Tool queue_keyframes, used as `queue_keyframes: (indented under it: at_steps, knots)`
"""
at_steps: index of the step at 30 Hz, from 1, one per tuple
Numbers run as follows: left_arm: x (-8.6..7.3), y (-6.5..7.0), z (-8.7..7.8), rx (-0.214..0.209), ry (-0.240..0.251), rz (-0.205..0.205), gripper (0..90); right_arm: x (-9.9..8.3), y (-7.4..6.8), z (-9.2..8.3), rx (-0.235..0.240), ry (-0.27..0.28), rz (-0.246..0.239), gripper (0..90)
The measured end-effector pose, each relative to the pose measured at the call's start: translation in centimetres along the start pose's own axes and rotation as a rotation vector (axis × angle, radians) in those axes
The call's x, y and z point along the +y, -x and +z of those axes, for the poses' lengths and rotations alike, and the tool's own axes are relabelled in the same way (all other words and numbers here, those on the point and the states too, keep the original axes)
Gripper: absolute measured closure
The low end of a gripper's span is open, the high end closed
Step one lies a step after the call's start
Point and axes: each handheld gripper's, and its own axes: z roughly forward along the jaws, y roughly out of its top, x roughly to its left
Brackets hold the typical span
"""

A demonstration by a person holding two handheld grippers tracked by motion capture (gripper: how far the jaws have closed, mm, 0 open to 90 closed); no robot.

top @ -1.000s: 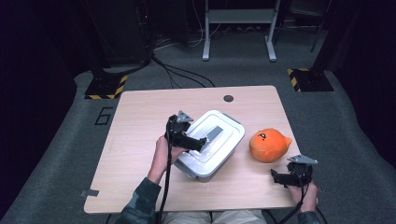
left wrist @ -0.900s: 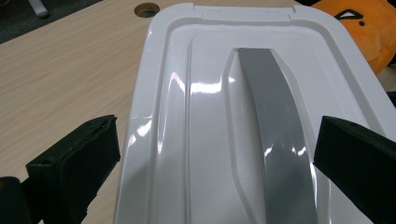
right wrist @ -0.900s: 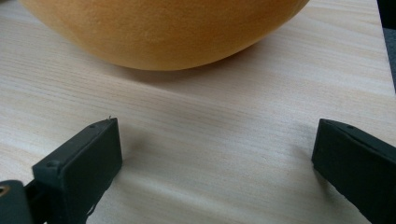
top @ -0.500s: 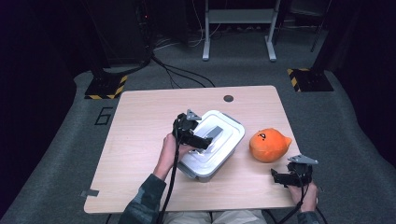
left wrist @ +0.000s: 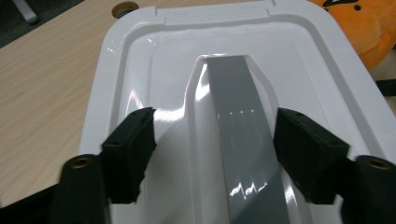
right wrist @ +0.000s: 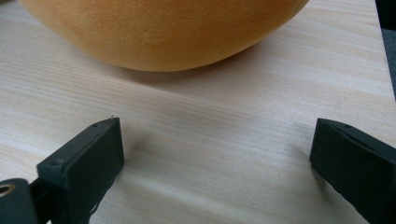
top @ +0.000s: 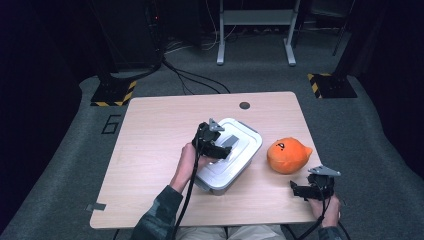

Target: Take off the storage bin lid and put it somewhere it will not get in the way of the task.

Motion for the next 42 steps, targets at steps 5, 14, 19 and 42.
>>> queue_keyframes:
  at_steps: [5, 14, 19, 42]
  knots:
    - [0.2, 0.6, -0.2, 0.003, -0.009, 0.041, 39.5, 0.0, 0.0, 0.0, 0.0, 0.0, 0.0, 2.2]
    - [-0.4, 1.1, -0.3, -0.028, 0.027, 0.031, 59.4, 0.0, 0.0, 0.0, -0.001, 0.001, 0.001, 2.5]
    - [-0.6, 1.0, -0.4, -0.016, 0.044, 0.02, 63.9, 0.0, 0.0, 0.0, -0.002, 0.001, 0.002, 2.5]
    - [0.0, 0.8, -2.6, 0.048, 0.117, 0.016, 66.1, 0.0, 0.0, 0.0, -0.002, 0.002, 0.001, 2.8]
